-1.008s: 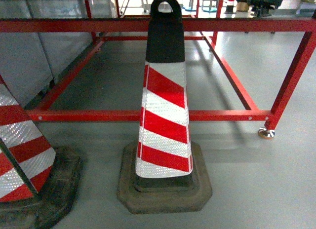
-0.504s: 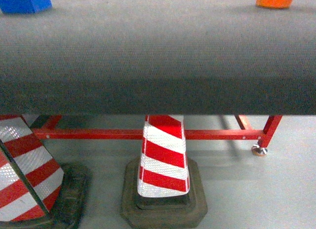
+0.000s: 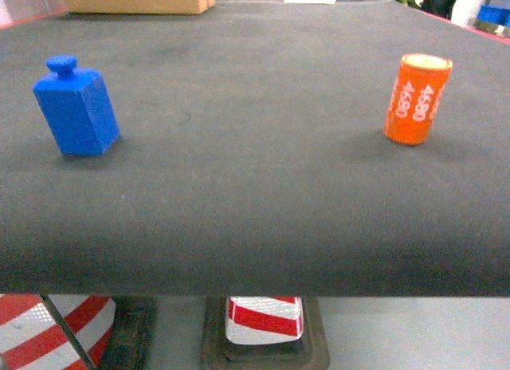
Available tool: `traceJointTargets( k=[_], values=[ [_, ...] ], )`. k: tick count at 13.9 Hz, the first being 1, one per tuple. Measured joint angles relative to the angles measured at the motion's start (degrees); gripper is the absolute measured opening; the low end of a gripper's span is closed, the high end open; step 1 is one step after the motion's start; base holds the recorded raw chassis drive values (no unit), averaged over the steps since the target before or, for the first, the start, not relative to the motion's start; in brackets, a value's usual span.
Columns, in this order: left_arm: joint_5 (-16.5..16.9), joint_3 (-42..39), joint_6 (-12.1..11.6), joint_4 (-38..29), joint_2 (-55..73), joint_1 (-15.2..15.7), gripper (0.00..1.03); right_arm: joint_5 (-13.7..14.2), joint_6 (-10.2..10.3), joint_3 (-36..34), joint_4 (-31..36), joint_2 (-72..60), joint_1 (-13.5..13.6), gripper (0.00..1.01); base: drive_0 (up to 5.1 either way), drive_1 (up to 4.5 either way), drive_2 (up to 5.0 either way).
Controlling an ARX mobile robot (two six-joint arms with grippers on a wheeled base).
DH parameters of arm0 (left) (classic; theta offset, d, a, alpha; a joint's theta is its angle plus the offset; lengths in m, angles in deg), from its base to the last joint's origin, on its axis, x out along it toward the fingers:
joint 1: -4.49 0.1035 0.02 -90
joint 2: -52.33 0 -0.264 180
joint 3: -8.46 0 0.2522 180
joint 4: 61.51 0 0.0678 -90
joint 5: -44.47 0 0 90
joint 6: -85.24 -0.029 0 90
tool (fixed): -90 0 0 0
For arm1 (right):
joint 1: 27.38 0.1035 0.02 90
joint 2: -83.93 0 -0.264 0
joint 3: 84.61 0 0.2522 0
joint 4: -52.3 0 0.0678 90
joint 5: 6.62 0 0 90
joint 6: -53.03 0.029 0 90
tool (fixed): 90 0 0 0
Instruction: Sort blue parts and orange caps into right shelf containers
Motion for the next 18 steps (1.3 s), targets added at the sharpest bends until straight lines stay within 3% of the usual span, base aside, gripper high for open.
traceJointTargets(
  k=[18],
  values=[
    [0.02, 0.02, -0.02, 0.0, 0.0, 0.0, 0.98, 0.02, 0.04, 0.0, -0.02, 0.0, 0.0, 0.98, 0.0, 0.0, 0.0]
  ],
)
